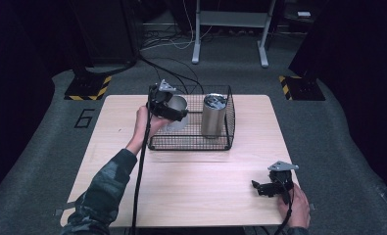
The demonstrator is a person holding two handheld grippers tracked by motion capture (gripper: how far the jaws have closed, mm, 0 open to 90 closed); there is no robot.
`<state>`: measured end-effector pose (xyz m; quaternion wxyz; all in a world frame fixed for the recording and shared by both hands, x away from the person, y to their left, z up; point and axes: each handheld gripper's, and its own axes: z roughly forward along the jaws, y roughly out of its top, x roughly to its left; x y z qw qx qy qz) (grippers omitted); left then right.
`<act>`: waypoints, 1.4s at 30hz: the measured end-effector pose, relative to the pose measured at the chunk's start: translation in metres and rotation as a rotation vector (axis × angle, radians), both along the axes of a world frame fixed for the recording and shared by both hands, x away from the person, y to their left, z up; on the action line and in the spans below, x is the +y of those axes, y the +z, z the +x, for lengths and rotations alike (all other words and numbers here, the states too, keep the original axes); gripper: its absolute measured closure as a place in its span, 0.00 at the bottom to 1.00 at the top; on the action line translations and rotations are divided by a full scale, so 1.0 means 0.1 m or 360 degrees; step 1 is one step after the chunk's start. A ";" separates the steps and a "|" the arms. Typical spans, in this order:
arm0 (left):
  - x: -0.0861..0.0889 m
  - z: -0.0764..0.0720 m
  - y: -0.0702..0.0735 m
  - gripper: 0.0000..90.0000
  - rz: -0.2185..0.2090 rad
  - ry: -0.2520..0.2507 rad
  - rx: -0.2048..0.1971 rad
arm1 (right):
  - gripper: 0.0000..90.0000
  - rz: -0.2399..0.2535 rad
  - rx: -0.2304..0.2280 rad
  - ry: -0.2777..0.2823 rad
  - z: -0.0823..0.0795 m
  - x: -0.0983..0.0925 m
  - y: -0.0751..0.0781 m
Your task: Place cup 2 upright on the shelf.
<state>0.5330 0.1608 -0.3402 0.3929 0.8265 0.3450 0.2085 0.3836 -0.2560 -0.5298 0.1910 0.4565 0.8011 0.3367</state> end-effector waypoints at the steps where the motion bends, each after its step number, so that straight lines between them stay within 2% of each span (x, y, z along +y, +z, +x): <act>1: 0.00 0.01 0.00 0.07 0.0006 0.0001 0.0008 | 0.00 0.0000 0.0001 -0.0001 0.00 0.00 0.00; 2: -0.01 0.02 -0.02 0.07 -0.0012 0.0010 0.0002 | 0.00 0.0000 0.0000 -0.0001 0.00 0.00 0.00; 4: -0.01 0.04 -0.03 0.07 0.0011 0.0012 0.0006 | 0.00 0.0000 0.0000 0.0000 0.00 0.00 0.00; 5: -0.02 0.05 -0.04 0.07 -0.0007 0.0025 0.0001 | 0.00 0.0000 0.0000 -0.0001 0.00 0.00 0.00; 6: -0.01 0.07 -0.04 0.07 0.0018 0.0015 0.0010 | 0.00 0.0000 0.0001 -0.0001 0.00 0.00 0.00; 7: -0.02 0.08 -0.05 0.07 -0.0001 0.0026 0.0007 | 0.00 0.0000 0.0001 0.0000 0.00 0.00 0.00; 8: -0.01 0.09 -0.06 0.07 0.0016 0.0022 0.0013 | 0.00 -0.0001 -0.0001 0.0000 0.00 0.00 0.00; 19: -0.10 0.23 -0.07 0.07 -0.0009 0.0045 0.0024 | 0.00 -0.0001 0.0000 0.0000 0.00 0.00 0.00; 20: -0.10 0.24 -0.06 0.07 0.0023 0.0030 0.0025 | 0.00 -0.0001 -0.0001 0.0000 0.00 0.00 0.00; 27: -0.17 0.33 -0.17 0.07 0.0053 0.0035 0.0057 | 0.00 0.0000 0.0000 0.0000 0.00 0.00 0.00; 42: -0.16 0.53 -0.38 0.07 0.0054 0.0073 0.0113 | 0.00 0.0000 0.0000 0.0000 0.00 0.00 0.00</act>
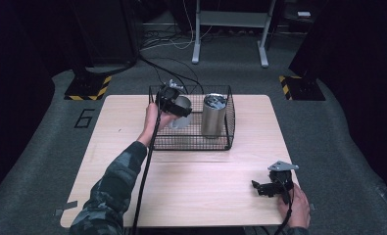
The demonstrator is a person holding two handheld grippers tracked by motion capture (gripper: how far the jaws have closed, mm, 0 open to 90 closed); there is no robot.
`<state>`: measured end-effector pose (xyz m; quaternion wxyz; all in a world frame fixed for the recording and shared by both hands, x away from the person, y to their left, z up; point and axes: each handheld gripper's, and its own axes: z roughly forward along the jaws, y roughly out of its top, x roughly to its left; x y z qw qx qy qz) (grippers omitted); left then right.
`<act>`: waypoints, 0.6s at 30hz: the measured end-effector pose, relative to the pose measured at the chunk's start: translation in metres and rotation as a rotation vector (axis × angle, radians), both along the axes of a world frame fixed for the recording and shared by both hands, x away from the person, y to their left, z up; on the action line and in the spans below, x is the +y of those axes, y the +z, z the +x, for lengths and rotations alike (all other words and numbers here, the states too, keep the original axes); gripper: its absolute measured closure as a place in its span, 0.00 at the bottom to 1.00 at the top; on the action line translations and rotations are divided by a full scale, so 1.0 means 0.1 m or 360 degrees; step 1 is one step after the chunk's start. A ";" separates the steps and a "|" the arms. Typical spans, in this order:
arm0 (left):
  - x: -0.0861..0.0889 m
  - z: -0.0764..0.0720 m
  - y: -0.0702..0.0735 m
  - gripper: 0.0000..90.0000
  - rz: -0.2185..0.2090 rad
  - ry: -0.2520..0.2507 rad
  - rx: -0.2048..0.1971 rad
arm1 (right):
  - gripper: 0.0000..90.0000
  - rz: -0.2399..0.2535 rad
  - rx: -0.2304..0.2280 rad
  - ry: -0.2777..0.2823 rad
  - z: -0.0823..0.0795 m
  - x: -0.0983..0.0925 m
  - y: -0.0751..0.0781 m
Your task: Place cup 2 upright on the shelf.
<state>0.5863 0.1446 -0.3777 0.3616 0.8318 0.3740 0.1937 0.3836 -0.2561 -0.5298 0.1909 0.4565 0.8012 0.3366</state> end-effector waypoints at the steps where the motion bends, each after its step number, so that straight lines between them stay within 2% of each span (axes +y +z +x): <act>1: 0.00 0.01 -0.01 0.07 -0.0001 0.0002 -0.0003 | 0.00 -0.0001 -0.0001 -0.0001 0.00 0.00 0.00; 18: -0.02 0.16 -0.22 0.07 0.0022 0.0001 0.0056 | 0.00 0.0001 0.0000 0.0000 0.00 0.00 0.00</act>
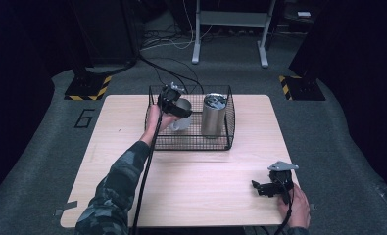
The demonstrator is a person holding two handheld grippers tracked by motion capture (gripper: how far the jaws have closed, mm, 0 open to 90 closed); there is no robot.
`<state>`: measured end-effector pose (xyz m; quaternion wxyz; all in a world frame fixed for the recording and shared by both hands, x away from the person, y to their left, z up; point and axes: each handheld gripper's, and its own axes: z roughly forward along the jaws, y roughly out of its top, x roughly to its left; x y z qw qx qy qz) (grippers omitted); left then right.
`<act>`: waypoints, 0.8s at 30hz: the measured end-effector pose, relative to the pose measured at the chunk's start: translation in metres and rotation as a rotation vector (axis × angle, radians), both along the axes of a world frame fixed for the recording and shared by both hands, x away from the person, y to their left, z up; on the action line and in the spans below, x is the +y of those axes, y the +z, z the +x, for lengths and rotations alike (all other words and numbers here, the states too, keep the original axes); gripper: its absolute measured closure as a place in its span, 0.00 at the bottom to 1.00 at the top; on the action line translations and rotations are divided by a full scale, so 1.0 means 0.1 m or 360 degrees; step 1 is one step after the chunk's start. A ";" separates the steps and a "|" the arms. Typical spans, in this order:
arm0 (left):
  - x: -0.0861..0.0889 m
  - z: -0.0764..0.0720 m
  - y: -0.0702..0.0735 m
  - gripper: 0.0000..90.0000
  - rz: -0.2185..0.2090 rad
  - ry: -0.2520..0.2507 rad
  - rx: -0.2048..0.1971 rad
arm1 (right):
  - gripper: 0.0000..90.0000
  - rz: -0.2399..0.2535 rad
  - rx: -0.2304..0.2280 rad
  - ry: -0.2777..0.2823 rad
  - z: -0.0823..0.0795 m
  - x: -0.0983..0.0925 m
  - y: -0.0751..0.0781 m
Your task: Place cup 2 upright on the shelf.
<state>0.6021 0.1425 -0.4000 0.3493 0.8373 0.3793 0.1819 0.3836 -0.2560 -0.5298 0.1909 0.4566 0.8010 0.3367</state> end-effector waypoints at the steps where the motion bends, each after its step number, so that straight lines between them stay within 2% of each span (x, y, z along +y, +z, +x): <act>1: 0.00 0.01 -0.01 0.07 0.0003 0.0001 0.0004 | 0.00 0.0000 0.0000 0.0000 0.00 0.00 0.00; 24: -0.05 0.12 -0.23 0.07 0.0032 0.0011 0.0097 | 0.00 0.0007 0.0001 -0.0007 0.00 0.00 0.00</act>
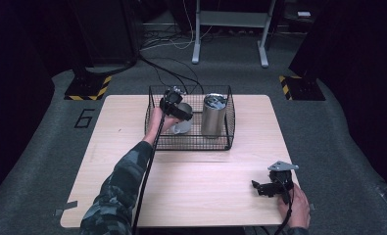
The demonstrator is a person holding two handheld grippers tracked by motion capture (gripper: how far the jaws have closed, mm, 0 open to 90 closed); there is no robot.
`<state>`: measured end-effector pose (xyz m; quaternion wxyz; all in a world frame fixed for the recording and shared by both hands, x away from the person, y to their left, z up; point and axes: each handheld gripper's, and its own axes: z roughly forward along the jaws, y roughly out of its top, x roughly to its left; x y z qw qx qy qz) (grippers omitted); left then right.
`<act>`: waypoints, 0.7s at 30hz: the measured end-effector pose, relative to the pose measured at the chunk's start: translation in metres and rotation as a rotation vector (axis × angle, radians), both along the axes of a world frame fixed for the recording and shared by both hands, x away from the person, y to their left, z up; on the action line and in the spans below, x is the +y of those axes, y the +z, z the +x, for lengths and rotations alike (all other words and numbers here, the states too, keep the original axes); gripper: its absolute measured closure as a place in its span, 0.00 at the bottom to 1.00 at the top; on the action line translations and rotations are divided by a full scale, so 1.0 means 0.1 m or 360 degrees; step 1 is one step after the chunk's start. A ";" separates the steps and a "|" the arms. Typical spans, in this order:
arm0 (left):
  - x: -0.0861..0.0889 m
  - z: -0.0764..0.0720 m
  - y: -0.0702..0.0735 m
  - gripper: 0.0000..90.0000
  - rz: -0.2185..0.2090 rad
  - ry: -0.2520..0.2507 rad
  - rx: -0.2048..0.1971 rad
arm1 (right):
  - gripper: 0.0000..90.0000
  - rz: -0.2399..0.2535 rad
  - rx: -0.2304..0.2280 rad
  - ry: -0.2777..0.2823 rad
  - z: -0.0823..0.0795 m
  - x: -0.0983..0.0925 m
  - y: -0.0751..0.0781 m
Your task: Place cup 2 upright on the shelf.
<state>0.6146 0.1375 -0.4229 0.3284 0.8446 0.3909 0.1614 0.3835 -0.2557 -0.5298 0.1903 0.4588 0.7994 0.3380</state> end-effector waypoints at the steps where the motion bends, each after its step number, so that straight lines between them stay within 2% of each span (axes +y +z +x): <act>1: 0.00 0.01 -0.01 0.07 0.0006 -0.0003 0.0008 | 0.00 -0.0005 -0.0001 0.0004 0.00 0.00 0.00; 5: 0.00 0.02 -0.05 0.07 0.0000 -0.0009 0.0045 | 0.00 -0.0007 -0.0001 0.0006 0.00 0.00 0.00; 6: 0.00 0.03 -0.06 0.07 0.0020 -0.0019 0.0050 | 0.00 -0.0008 -0.0001 0.0007 0.00 0.00 0.00; 8: -0.01 0.03 -0.06 0.07 0.0003 -0.0011 0.0042 | 0.00 -0.0008 -0.0001 0.0007 0.00 0.00 0.00; 14: -0.02 0.01 -0.06 0.07 0.0037 -0.0032 0.0057 | 0.00 -0.0008 -0.0001 0.0007 0.00 0.00 0.00; 21: -0.01 -0.03 -0.06 0.06 0.0029 -0.0031 0.0048 | 0.00 -0.0008 -0.0001 0.0007 0.00 0.00 0.00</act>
